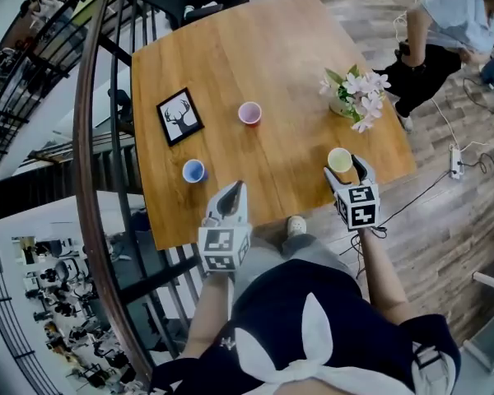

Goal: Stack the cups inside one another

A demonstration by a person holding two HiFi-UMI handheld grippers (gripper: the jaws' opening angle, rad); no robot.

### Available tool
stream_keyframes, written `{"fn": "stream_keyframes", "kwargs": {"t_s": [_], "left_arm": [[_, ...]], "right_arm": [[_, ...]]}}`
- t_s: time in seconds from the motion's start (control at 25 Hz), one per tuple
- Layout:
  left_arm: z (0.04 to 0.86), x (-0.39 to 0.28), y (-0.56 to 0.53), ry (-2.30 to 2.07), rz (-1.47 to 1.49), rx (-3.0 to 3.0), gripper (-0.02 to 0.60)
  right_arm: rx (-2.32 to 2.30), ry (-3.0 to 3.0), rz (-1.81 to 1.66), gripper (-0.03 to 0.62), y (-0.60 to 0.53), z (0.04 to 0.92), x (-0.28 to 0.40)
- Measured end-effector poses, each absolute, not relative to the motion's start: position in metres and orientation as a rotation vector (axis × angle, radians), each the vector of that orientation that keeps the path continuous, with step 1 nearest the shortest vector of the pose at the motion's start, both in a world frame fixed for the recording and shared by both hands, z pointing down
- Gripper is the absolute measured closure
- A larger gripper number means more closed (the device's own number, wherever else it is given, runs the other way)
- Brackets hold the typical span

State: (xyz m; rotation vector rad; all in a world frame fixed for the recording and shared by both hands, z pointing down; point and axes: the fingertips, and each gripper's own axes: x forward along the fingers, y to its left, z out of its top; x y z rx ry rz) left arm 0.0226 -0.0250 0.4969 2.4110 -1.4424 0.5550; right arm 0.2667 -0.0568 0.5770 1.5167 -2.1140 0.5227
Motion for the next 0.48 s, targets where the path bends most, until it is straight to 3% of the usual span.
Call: {"fn": "stream_keyframes", "kwargs": {"t_s": [0.48], "left_arm": [[0.512, 0.019, -0.038, -1.404, 0.592, 2.382, 0.561]], "right_arm": [[1.491, -1.979, 0.644, 0.23, -0.064, 0.626, 0.285]]}}
